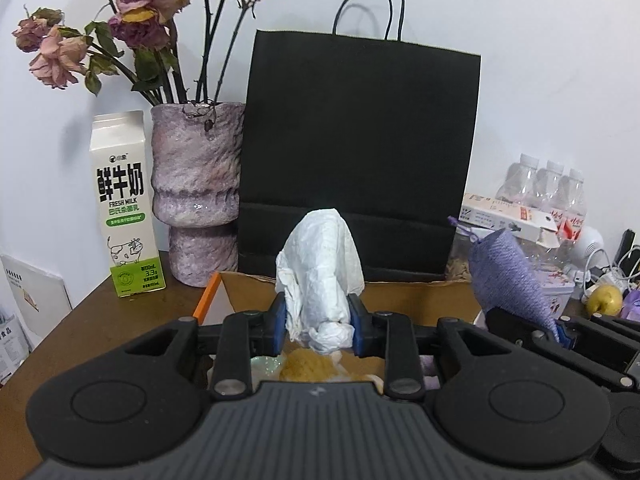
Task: Organize objects
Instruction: 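Open the left gripper to drop the white cloth into the box while the right releases the bag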
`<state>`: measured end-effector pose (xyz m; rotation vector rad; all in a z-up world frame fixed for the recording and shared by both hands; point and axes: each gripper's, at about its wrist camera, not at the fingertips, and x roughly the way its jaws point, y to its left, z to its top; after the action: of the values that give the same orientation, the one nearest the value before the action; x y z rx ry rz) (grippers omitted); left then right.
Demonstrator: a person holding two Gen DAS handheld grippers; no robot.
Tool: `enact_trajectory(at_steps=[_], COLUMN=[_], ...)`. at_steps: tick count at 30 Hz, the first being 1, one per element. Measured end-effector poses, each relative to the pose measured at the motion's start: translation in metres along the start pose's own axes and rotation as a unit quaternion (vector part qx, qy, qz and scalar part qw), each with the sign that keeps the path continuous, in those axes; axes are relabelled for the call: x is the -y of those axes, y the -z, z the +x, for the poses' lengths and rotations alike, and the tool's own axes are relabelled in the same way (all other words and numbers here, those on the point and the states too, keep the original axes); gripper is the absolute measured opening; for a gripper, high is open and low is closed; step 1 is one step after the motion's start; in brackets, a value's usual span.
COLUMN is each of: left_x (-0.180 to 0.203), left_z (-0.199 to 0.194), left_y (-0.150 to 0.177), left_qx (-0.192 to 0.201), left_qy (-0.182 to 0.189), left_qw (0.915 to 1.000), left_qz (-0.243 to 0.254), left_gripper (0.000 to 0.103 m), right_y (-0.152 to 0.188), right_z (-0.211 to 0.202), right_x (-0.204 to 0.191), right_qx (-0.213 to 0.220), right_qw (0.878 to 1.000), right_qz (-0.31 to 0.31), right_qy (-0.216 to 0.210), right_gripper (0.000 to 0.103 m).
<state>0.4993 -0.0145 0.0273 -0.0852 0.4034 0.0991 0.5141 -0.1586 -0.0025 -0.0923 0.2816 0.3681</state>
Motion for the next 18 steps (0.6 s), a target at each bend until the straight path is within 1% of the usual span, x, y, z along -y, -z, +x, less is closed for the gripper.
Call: enact_trajectory(at_steps=[1,2,3,4,5,6,7,9,11,14,18], left_x=[0.000,0.000,-0.001,-0.001,-0.002,-0.003,-0.003,-0.003,-0.002,-0.003,-0.005], left_z=[0.002,0.004,0.005,0.006,0.006,0.006,0.005,0.005,0.007,0.008,0.008], left_y=[0.000,0.000,0.000,0.000,0.000,0.000,0.001,0.001,0.002,0.003,0.003], left_qx=[-0.002,-0.003,-0.004,-0.003,-0.004,-0.002,0.005,0.007,0.002,0.000,0.001], left_qy=[-0.001,-0.004,-0.008,-0.013,-0.016,-0.019,-0.023,-0.026,-0.028,-0.033,-0.037], left_qw=[1.0000,1.0000,1.0000,0.9999,0.9999,0.9998,0.9997,0.9996,0.9996,0.9995,0.9993], left_qz=[0.001,0.002,0.002,0.001,0.000,-0.003,-0.004,0.001,0.001,-0.001,-0.006], left_gripper=[0.038,0.047,0.056,0.063,0.087,0.103,0.103,0.103,0.103,0.103,0.103], right_y=[0.001,0.001,0.002,0.003,0.003,0.005,0.006,0.007,0.008,0.008,0.008], right_z=[0.003,0.005,0.007,0.009,0.010,0.011,0.012,0.012,0.014,0.015,0.015], right_x=[0.000,0.000,0.000,0.000,0.001,0.002,0.002,0.002,0.003,0.007,0.007], right_qx=[-0.006,-0.010,-0.015,-0.022,-0.028,-0.032,-0.033,-0.029,-0.038,-0.046,-0.048], right_qw=[1.000,1.000,1.000,1.000,0.999,0.999,0.999,0.999,0.999,0.998,0.998], right_qz=[0.000,0.001,0.003,0.008,0.013,0.017,0.018,0.016,0.021,0.036,0.034], right_qy=[-0.005,-0.007,-0.012,-0.017,-0.019,-0.019,-0.016,-0.003,0.009,0.001,0.001], right_gripper=[0.012,0.014,0.024,0.034,0.063,0.093,0.103,0.103,0.103,0.103,0.103])
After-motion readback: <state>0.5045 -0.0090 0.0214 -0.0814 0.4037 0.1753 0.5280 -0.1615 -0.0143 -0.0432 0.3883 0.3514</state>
